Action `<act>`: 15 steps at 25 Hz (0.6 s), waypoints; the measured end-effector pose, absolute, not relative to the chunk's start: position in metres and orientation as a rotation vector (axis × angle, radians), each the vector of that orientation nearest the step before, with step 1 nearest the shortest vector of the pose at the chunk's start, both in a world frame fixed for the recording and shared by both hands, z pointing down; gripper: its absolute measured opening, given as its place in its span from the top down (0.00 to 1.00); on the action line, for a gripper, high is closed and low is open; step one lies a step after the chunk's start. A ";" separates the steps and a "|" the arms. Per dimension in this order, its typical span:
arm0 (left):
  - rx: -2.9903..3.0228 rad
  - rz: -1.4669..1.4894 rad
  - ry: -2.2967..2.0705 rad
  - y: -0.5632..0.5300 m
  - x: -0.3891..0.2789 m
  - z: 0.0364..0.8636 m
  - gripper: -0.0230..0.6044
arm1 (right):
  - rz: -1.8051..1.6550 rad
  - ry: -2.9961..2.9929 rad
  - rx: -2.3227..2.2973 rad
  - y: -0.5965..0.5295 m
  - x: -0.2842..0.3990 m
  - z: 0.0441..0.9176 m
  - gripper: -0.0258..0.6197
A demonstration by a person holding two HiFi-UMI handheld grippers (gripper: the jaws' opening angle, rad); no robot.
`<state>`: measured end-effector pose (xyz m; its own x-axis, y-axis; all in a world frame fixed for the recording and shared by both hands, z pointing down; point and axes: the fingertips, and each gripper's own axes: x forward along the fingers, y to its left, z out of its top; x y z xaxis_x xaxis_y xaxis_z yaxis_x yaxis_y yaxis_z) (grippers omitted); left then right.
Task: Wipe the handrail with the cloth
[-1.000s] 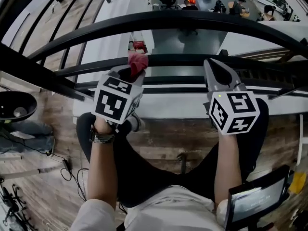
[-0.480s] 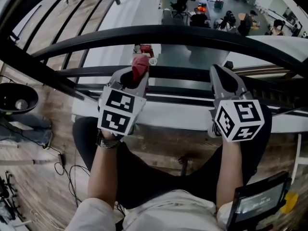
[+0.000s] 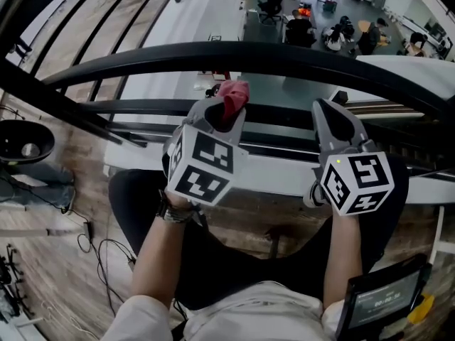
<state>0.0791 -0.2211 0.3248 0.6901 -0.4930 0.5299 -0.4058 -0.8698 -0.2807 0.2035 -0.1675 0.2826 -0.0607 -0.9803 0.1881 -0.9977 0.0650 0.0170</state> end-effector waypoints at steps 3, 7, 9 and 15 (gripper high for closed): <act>-2.802 -0.911 0.686 -0.212 0.095 0.323 0.87 | 0.175 -2.182 2.035 -0.165 0.206 0.281 0.96; -2.868 -0.892 0.602 -0.198 0.120 0.317 0.87 | 0.172 -2.185 2.020 -0.160 0.206 0.282 0.96; -2.887 -0.862 0.575 -0.189 0.132 0.319 0.87 | 0.166 -2.184 2.008 -0.159 0.205 0.285 0.96; -2.938 -0.666 0.529 -0.164 0.159 0.323 0.87 | 0.194 -2.192 2.003 -0.153 0.208 0.292 0.96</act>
